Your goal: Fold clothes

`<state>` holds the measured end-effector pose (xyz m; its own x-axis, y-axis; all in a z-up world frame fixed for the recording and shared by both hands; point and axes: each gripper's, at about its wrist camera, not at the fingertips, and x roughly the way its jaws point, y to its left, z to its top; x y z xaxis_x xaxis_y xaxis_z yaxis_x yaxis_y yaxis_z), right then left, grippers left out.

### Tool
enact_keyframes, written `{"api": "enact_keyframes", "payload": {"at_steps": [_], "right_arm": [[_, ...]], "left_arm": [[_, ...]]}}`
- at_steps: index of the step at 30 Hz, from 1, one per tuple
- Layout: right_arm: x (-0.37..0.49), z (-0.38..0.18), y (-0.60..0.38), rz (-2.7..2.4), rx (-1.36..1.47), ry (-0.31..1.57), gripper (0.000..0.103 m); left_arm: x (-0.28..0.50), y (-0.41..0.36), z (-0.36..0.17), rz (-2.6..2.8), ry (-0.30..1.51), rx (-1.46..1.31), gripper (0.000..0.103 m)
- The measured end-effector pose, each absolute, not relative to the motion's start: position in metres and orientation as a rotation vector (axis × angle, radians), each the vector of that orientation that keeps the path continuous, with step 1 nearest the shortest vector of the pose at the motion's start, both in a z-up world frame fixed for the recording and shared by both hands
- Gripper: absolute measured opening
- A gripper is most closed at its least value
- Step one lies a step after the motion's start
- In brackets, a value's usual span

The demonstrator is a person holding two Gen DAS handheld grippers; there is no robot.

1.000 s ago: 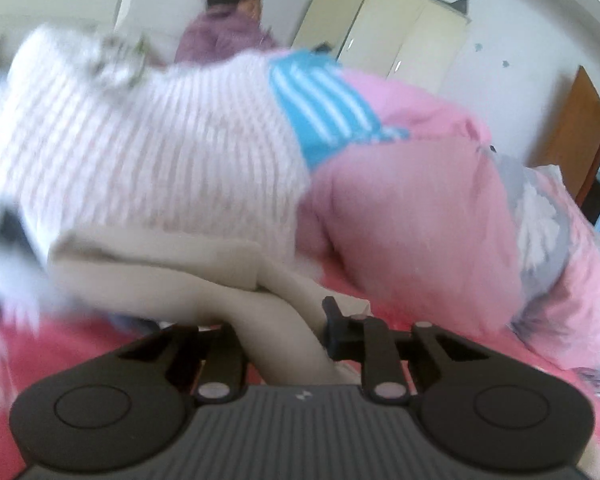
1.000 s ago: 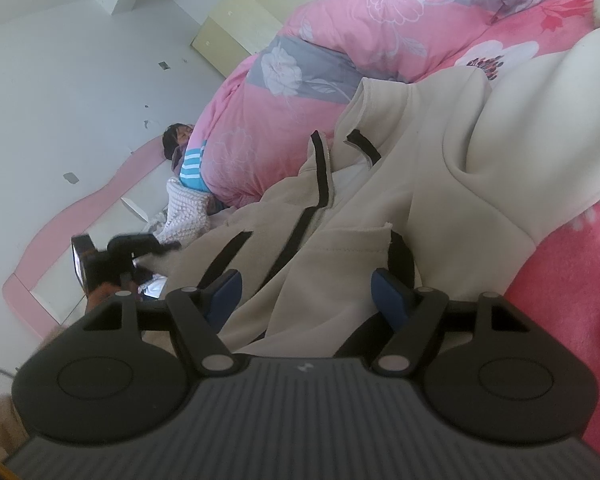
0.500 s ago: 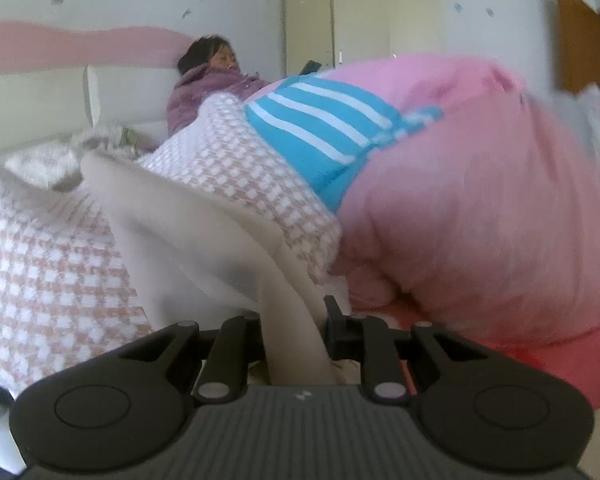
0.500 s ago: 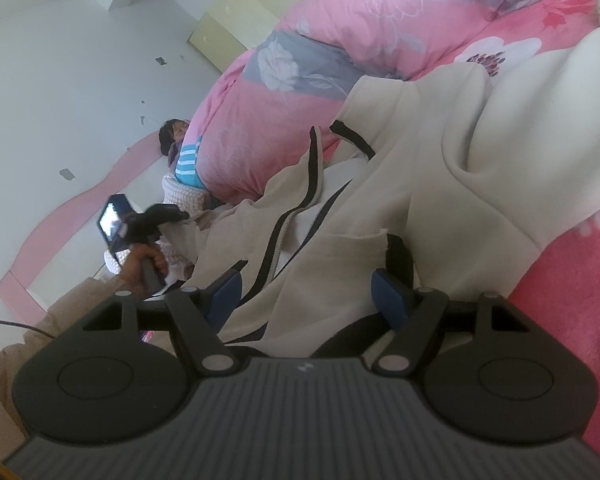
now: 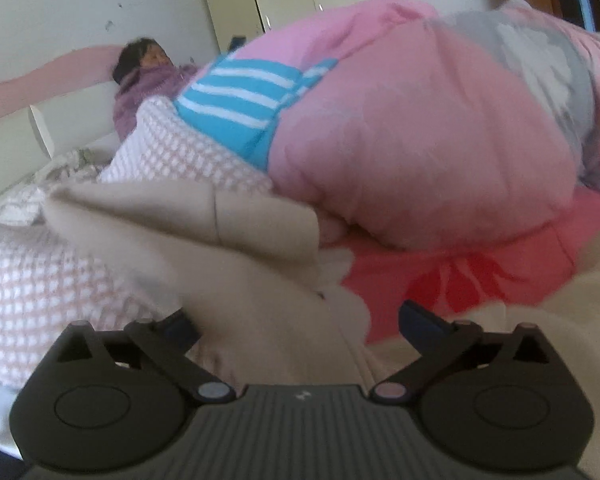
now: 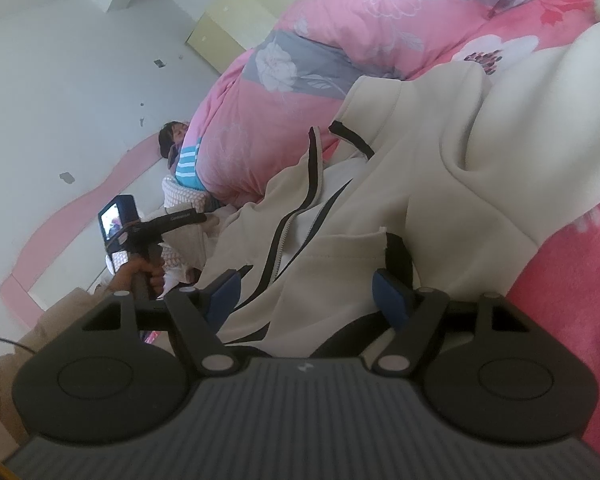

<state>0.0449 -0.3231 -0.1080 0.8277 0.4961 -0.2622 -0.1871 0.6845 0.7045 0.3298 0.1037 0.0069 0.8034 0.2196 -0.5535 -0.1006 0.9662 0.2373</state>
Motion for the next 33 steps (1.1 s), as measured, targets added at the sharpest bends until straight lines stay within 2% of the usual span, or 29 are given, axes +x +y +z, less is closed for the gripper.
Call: {"api": "enact_keyframes", "payload": {"at_steps": [8, 16, 25, 33], "right_arm": [[0.041, -0.108, -0.325, 0.389, 0.729, 0.459, 0.073], [0.039, -0.108, -0.323, 0.381, 0.713, 0.457, 0.074], [0.037, -0.107, -0.320, 0.368, 0.685, 0.453, 0.074], [0.034, -0.107, -0.317, 0.358, 0.656, 0.448, 0.074]], "left_arm": [[0.282, 0.130, 0.014, 0.118, 0.742, -0.014, 0.102], [0.223, 0.161, 0.019, 0.059, 0.795, -0.195, 0.102], [0.148, 0.148, 0.026, -0.169, 0.748, -0.272, 0.102], [0.142, 0.106, 0.028, -0.349, 0.630, -0.271, 0.102]]}}
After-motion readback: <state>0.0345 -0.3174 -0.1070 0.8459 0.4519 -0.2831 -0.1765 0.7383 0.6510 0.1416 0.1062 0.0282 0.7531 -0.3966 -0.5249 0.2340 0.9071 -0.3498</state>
